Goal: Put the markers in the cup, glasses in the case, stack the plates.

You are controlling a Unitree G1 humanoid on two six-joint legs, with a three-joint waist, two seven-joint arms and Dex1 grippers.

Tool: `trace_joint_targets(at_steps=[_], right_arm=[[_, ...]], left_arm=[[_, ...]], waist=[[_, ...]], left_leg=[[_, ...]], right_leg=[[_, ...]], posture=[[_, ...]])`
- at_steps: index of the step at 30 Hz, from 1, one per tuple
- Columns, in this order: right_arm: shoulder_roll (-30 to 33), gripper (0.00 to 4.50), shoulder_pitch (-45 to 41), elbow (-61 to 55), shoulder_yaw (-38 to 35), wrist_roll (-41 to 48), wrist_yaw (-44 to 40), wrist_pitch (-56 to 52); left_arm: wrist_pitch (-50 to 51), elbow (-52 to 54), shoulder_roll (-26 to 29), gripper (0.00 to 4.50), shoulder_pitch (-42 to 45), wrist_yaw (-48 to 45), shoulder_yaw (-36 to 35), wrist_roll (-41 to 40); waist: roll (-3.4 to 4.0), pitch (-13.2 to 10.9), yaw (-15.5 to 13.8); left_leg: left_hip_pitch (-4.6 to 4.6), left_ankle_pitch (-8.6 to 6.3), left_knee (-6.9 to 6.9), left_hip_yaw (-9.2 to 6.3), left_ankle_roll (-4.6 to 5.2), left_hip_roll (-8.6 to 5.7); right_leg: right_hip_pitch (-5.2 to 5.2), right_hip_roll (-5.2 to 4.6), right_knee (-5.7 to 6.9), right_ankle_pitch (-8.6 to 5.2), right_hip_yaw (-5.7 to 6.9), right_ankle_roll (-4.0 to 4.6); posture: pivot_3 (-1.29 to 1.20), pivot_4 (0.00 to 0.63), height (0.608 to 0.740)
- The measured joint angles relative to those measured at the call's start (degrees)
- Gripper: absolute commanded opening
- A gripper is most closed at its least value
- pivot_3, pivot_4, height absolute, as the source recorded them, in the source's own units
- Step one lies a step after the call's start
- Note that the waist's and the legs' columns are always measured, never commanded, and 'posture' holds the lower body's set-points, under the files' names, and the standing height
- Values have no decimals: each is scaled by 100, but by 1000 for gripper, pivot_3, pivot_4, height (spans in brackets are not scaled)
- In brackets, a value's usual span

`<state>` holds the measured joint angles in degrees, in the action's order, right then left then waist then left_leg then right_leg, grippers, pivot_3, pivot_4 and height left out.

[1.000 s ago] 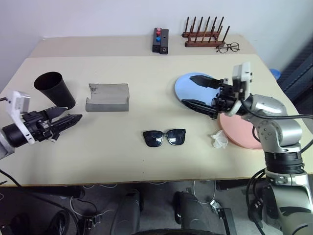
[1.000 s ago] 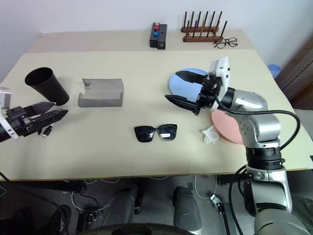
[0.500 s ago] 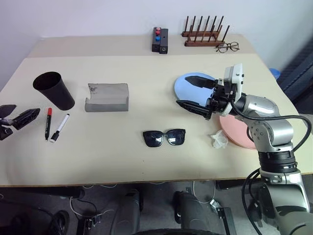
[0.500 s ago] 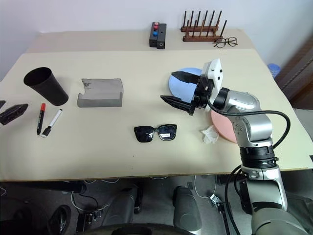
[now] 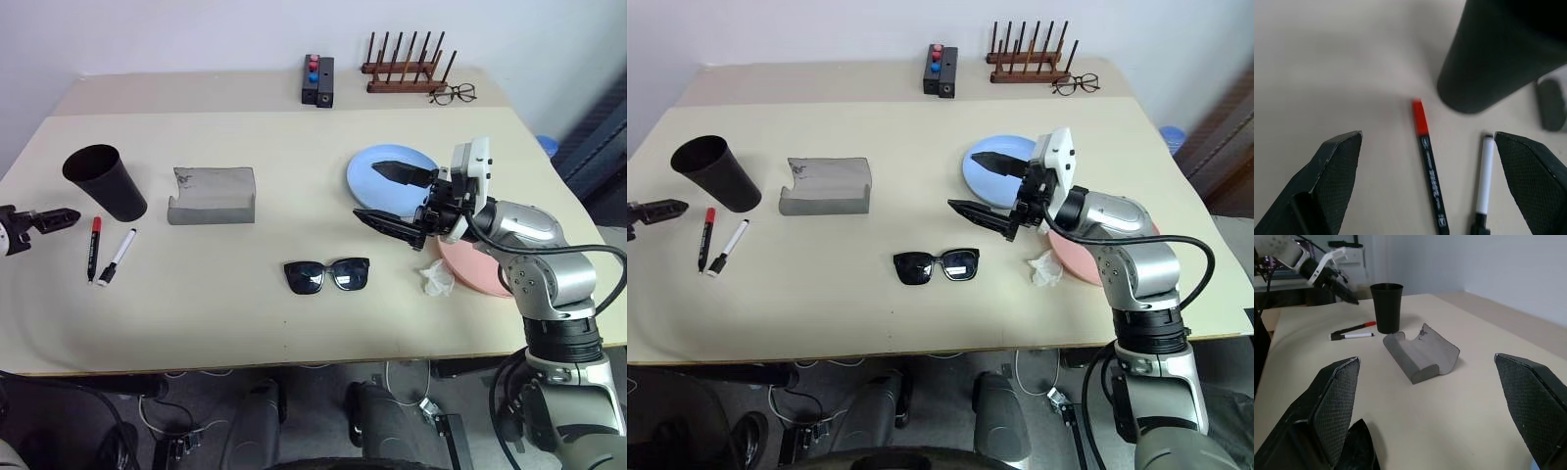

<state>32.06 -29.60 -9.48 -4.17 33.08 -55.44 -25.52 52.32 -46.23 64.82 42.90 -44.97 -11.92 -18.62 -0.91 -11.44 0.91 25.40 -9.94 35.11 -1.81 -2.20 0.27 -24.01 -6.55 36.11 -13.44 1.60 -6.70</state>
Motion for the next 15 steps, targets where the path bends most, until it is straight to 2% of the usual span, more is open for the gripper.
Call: trace_joint_targets(at_steps=[7, 15], right_arm=[[59, 4465, 138, -182, -77, 53, 96, -116], [87, 4465, 138, -208, -79, 93, 123, -170]], left_arm=[[-97, -1500, -70, 4500, 1352, -153, 708, 798], [-411, -2523, -535, 4500, 1864, -252, 1069, 1427]], waist=[[-12, 2, -29], [-20, -1, -15]], left_leg=[[3, 0, 4, 2, 0, 2], [5, 0, 4, 1, 0, 3]], right_leg=[[3, 2, -2, 0, 1, -1], [-1, 2, -1, 1, 1, -3]], posture=[[0, 150, 740], [0, 150, 740]])
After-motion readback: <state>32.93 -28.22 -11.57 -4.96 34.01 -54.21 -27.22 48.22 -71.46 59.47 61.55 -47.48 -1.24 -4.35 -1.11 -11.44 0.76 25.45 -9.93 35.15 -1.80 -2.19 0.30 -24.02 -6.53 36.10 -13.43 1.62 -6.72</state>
